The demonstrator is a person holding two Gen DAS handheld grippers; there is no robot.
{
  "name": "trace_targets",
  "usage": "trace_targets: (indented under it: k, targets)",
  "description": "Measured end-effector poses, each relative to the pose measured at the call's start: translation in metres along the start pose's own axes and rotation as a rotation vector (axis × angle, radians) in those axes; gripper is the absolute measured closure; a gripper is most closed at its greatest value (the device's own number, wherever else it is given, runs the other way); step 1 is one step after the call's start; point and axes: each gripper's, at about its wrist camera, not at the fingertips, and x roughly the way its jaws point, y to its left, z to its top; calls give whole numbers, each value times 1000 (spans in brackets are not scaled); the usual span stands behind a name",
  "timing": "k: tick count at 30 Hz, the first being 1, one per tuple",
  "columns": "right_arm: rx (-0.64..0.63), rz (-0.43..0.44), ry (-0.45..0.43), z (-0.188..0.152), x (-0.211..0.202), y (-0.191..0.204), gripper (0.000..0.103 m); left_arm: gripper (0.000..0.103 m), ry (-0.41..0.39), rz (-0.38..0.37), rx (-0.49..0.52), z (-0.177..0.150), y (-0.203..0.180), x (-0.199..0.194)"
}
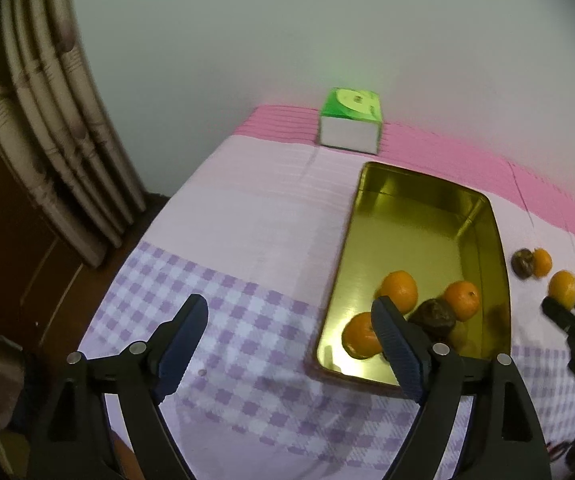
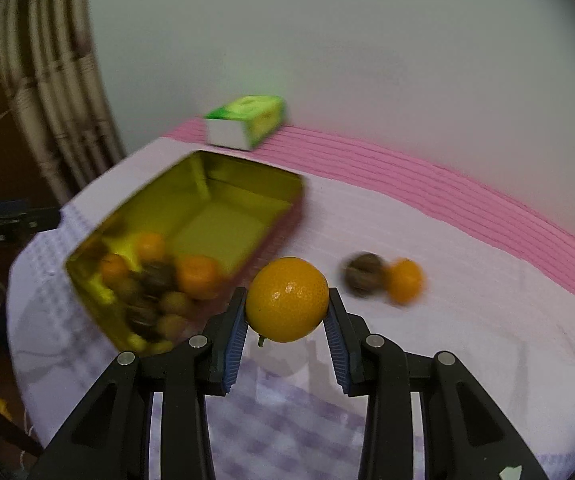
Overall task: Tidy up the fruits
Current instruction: 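Carry the yellow-orange fruit into the tin tray and open the right gripper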
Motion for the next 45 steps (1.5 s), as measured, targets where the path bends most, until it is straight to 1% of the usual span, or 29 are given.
trace_targets:
  k: [3, 6, 17, 30, 42, 45]
  targets:
    - [-39, 43, 7, 10, 9, 25, 69, 17, 3, 10, -27, 1, 9, 1]
    - [-75, 67, 21, 13, 20, 43, 69, 16, 15, 25, -45, 2, 16, 5]
    - [-131, 90, 81, 9, 49, 73, 69, 15, 29, 28, -52, 1, 17, 9]
    - [-169, 76, 120, 2, 69, 82, 69, 15, 33, 29, -51, 1, 16, 11]
    - [-163, 78, 113, 3, 67, 84, 67, 15, 32, 21, -34, -2, 12, 13]
    - [-157, 84, 101, 6, 62, 83, 65, 15, 31, 22, -28, -2, 11, 13]
